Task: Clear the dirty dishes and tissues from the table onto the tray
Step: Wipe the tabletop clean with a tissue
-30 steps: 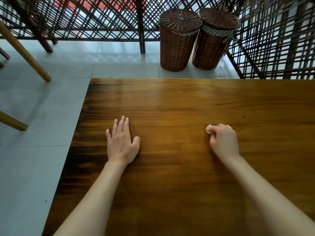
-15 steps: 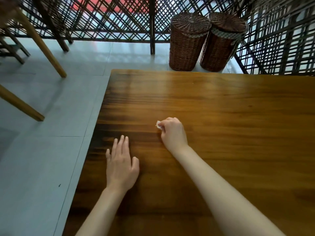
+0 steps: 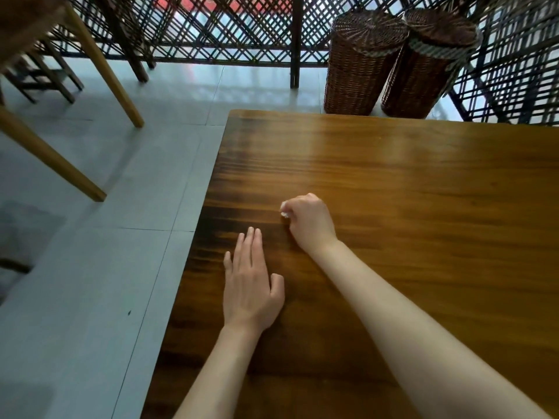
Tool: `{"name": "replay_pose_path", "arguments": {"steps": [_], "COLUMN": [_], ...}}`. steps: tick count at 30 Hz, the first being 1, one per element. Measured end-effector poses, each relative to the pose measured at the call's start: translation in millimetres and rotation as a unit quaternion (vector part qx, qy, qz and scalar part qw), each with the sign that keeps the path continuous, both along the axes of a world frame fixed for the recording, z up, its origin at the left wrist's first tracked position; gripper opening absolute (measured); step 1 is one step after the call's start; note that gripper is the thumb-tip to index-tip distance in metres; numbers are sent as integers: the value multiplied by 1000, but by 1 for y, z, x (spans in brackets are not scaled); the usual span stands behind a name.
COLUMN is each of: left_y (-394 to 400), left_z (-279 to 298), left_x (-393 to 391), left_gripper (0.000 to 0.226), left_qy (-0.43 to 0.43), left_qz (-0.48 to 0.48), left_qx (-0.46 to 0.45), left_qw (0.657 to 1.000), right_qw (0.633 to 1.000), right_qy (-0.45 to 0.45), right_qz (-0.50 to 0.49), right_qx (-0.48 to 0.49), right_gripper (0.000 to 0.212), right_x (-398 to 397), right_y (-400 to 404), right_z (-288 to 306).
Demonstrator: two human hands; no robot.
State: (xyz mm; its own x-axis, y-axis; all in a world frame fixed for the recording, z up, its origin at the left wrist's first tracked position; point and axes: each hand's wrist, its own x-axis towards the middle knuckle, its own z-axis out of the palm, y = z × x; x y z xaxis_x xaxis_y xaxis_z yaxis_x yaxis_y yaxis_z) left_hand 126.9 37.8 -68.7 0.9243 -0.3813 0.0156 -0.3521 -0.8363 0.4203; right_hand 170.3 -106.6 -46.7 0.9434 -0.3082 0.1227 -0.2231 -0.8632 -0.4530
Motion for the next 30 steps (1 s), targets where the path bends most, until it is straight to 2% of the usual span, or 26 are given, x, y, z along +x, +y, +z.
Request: {"name": "replay_pose_path", "arguments": {"steps": [4,7,10,17,20,25,30], "left_y": [0,1,2,1,-14,-71,-144], "left_z": [-2,-2,0,7,18,27,24], "left_x": [2,2,1,1,-3,-11,-32], "left_gripper": [71,69,68,64,71,64,66], "left_qy": [-4,-2,1,12,-3,-21,-29], "left_qz": [7,5,6,48,66,25,-34], "left_qx": [-7,-5,-1,-17,-16,-35,-45], "left_qw": [1000,1000,1000,999,998,999,998], "right_qw": [994,988,985,997,999,999,996], "right_qy": [-26,-13,4,13,17,-7,-19], "right_qz": [99,154,171,71,19,-23,-68], "right_qx": [30,15,13,-12,-20,-37,-58], "right_gripper": [19,21,26,28,30,27,26], "right_x": [-14,-27,-40,-73,-90,-115,-140], "right_y": [22,17,10,-36,-69,-114,-194], "right_z": [4,6,7,7,5,8,9]}}
